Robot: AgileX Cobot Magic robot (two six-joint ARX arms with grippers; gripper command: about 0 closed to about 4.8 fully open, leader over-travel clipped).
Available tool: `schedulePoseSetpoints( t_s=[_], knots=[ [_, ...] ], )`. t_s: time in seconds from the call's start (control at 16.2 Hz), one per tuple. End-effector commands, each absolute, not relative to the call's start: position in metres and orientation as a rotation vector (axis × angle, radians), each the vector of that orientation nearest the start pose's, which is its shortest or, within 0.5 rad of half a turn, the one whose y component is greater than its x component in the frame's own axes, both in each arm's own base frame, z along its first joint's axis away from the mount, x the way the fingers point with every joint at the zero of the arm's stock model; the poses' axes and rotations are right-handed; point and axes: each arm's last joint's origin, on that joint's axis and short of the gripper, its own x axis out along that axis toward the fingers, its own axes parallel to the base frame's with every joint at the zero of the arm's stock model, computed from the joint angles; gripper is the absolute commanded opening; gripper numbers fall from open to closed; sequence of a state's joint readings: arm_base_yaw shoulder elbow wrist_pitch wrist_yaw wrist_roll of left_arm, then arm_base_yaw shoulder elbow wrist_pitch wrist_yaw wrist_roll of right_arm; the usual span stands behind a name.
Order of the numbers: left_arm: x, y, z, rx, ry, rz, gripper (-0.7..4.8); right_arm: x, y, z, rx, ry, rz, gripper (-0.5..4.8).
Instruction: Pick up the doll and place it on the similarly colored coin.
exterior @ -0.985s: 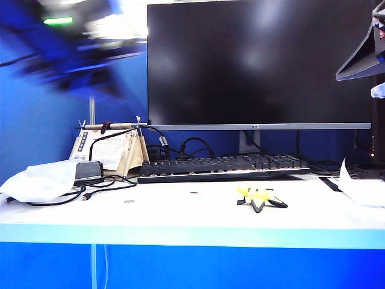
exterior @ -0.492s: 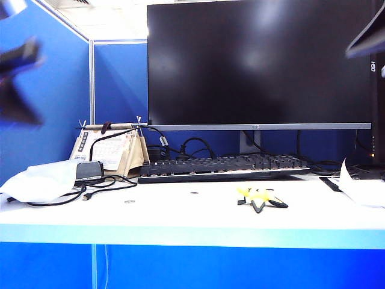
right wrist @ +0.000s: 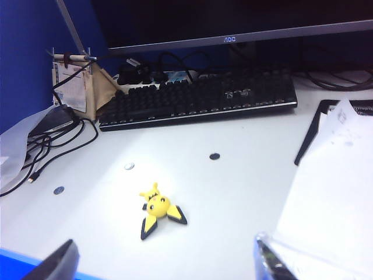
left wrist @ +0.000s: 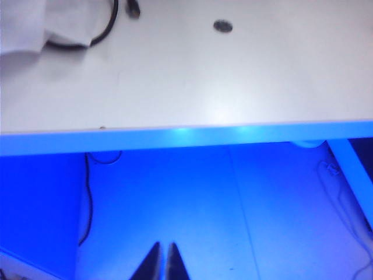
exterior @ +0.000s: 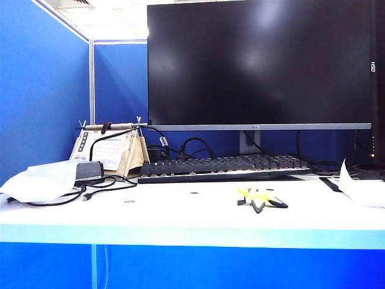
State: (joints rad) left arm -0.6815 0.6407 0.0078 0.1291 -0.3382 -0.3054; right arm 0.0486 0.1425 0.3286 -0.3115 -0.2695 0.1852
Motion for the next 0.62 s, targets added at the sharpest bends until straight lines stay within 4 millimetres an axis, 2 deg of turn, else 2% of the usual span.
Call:
schedulePoseSetpoints(
  t_s=[0.06, 0.25, 0.43, 0.62],
  knots=[
    [0.103, -0.071, 0.12, -0.049, 0.478, -0.249, 0.24, 0.069, 0.007, 0.23, 0.351, 0.048, 0.161, 3.86],
    [0.104, -0.07, 0.123, 0.002, 0.437, -0.232, 0.21, 0.078, 0.007, 0.205, 0.392, 0.143, 0.14, 3.8],
    [0.104, -0.068, 0.126, 0.048, 0.4, -0.2, 0.21, 0.086, 0.007, 0.181, 0.345, 0.186, 0.111, 3.1],
    [0.104, -0.067, 0.126, 0.045, 0.402, -0.194, 0.2, 0.09, 0.007, 0.166, 0.288, 0.198, 0.113, 3.04]
  ],
)
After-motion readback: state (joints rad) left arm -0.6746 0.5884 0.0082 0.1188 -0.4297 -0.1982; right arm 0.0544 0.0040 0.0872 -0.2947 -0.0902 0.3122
